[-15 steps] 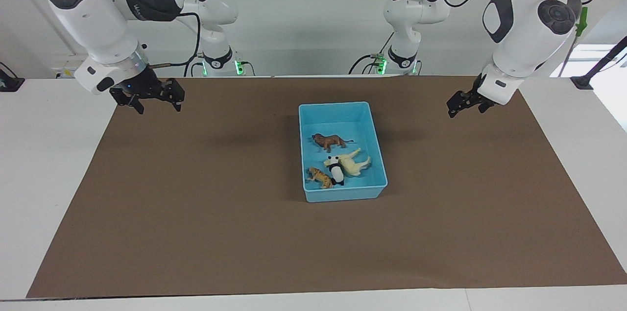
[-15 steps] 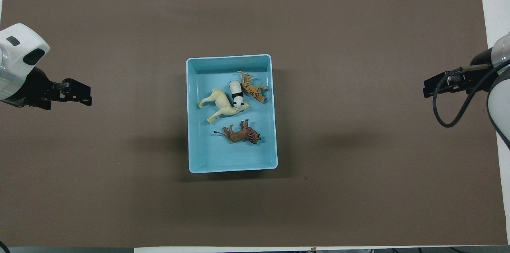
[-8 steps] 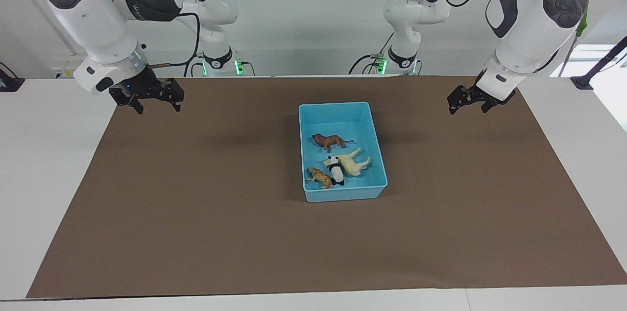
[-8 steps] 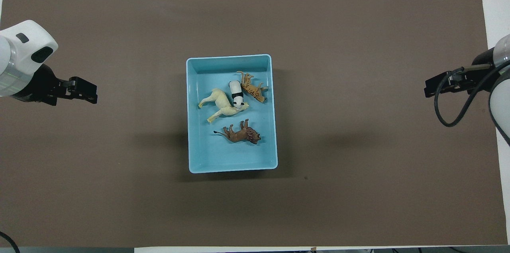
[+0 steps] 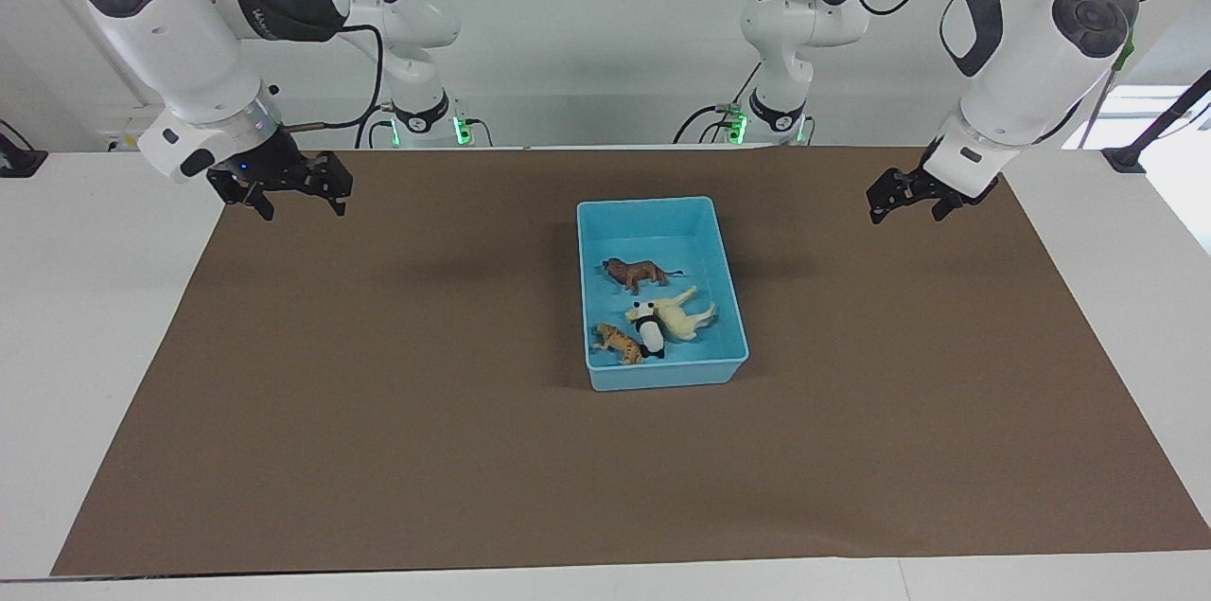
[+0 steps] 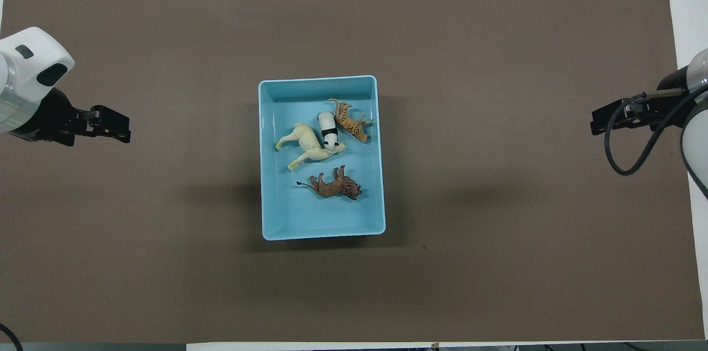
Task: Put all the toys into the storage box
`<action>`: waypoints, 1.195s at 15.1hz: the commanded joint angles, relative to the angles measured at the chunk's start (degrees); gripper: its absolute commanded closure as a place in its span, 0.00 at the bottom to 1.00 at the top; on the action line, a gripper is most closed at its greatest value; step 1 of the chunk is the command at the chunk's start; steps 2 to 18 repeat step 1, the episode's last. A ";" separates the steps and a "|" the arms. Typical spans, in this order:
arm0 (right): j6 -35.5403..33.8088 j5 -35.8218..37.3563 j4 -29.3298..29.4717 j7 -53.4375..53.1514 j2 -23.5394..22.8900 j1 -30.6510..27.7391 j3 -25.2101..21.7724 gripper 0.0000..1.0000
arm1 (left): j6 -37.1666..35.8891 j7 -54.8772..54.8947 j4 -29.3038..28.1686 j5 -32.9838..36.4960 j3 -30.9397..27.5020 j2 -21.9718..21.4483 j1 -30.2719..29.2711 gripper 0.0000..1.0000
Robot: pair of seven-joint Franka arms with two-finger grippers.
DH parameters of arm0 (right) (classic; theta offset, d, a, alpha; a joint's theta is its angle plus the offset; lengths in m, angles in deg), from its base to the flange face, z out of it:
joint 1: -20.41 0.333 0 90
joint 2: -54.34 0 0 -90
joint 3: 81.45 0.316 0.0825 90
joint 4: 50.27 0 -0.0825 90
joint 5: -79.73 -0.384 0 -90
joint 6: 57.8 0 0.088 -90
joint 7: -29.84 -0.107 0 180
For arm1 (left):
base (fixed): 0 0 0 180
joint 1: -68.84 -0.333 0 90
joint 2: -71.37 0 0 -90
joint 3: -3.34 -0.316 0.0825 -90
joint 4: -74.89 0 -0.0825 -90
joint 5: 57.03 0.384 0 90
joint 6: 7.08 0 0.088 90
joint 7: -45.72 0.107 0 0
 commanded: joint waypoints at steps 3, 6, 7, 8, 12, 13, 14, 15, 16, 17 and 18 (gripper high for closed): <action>0.38 0.00 -0.53 1.62 0.75 -0.95 0.49 0.00 | -2.94 1.07 3.36 0.88 0.25 1.80 -0.57 0.00; 0.38 0.00 -0.53 1.62 0.75 -0.95 0.49 0.00 | -2.94 1.07 3.36 0.88 0.25 1.80 -0.57 0.00; 0.38 0.00 -0.53 1.62 0.75 -0.95 0.49 0.00 | -2.94 1.07 3.36 0.88 0.25 1.80 -0.57 0.00; 0.38 0.00 -0.53 1.62 0.75 -0.95 0.49 0.00 | -2.94 1.07 3.36 0.88 0.25 1.80 -0.57 0.00; 0.38 0.00 -0.53 1.62 0.75 -0.95 0.49 0.00 | -2.94 1.07 3.36 0.88 0.25 1.80 -0.57 0.00; 0.38 0.00 -0.53 1.62 0.75 -0.95 0.49 0.00 | -2.94 1.07 3.36 0.88 0.25 1.80 -0.57 0.00; 0.38 0.00 -0.53 1.62 0.75 -0.95 0.49 0.00 | -2.94 1.07 3.36 0.88 0.25 1.80 -0.57 0.00; 0.38 0.00 -0.53 1.62 0.75 -0.95 0.49 0.00 | -2.94 1.07 3.36 0.88 0.25 1.80 -0.57 0.00; 0.38 0.00 -0.53 1.62 0.75 -0.95 0.49 0.00 | -2.94 1.07 3.36 0.88 0.25 1.80 -0.57 0.00; 0.38 0.00 -0.53 1.62 0.75 -0.95 0.49 0.00 | -2.94 1.07 3.36 0.88 0.25 1.80 -0.57 0.00; 0.38 0.00 -0.53 1.62 0.75 -0.95 0.49 0.00 | -2.94 1.07 3.36 0.88 0.25 1.80 -0.57 0.00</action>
